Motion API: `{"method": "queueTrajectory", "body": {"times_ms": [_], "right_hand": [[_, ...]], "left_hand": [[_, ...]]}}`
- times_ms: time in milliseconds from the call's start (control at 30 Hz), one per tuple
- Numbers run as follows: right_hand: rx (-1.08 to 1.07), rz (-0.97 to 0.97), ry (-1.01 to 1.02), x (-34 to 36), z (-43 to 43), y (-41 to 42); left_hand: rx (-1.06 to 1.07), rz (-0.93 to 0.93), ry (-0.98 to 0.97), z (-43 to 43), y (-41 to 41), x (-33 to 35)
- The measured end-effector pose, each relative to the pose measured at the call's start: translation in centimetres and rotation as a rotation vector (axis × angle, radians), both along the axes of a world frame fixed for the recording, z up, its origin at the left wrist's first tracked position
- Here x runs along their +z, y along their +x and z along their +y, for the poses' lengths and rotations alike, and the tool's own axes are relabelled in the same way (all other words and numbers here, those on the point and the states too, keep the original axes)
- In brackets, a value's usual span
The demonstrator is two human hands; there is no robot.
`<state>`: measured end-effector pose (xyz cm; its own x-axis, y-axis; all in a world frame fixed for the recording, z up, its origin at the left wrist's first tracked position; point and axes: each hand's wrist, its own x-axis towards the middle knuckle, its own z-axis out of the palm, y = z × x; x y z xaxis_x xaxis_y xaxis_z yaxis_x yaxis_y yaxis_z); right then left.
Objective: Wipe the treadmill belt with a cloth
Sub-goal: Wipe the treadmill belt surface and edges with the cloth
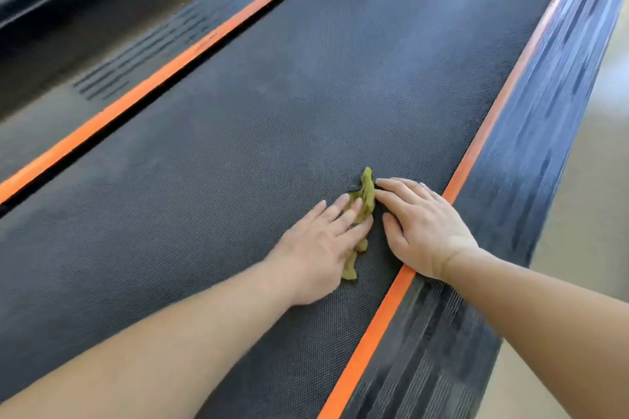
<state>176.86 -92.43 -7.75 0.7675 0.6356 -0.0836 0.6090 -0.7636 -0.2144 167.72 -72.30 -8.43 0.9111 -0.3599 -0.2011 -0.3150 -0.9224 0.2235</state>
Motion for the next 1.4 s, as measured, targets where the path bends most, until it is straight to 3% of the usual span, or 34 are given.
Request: {"method": "queueTrajectory", "body": {"times_ms": [67,167,233,367,433,500,600,733,833,933,1033,1200,1300,1333,1400], "right_hand": [[-0.007,-0.010,0.014,-0.1,-0.1,0.1],[-0.018,-0.016,0.035,-0.4,-0.2,-0.1],[-0.026,-0.028,0.043,-0.4,-0.1,-0.2],[-0.013,-0.063,0.045,-0.8,-0.4,-0.1],[-0.012,-0.074,0.044,-0.8,-0.4,-0.1],[-0.008,-0.075,0.046,-0.6,-0.3,-0.2],[-0.019,-0.067,0.060,-0.4,-0.4,-0.4],[0.000,-0.046,0.017,-0.3,-0.5,-0.5],[0.036,-0.005,-0.080,-0.1,-0.6,-0.3],[0.032,0.017,-0.095,0.3,-0.4,-0.3],[0.035,0.022,-0.086,0.3,-0.3,-0.4],[0.024,0.022,-0.048,0.2,-0.4,-0.3],[0.026,0.024,-0.046,0.1,-0.5,-0.2],[0.028,0.024,-0.044,0.0,-0.5,-0.2],[0.031,0.016,-0.037,0.0,-0.5,-0.2]], "left_hand": [[-0.040,-0.017,0.105,2.8,1.5,0.0],[0.401,-0.047,0.182,5.3,3.5,-0.1],[0.509,-0.092,0.123,2.8,3.1,-0.5],[0.145,-0.090,-0.074,-3.0,-1.8,-0.7],[0.012,-0.075,-0.012,-1.1,-2.3,-0.1],[0.113,-0.077,0.092,1.6,-1.2,0.3],[0.408,-0.116,0.001,1.1,-1.9,0.4],[0.317,-0.150,-0.121,-3.1,-6.5,-0.2],[0.382,-0.171,-0.015,-0.2,-6.6,0.8],[0.607,-0.167,0.133,2.4,-7.2,2.0],[0.700,-0.156,0.107,2.5,-8.6,2.0],[0.888,-0.381,-0.085,2.3,-7.8,2.2],[0.886,-0.621,-0.119,1.1,-7.1,4.3],[0.836,-0.613,-0.175,0.3,-7.5,5.0],[0.664,-0.384,-0.339,-1.3,-8.8,5.2]]}}
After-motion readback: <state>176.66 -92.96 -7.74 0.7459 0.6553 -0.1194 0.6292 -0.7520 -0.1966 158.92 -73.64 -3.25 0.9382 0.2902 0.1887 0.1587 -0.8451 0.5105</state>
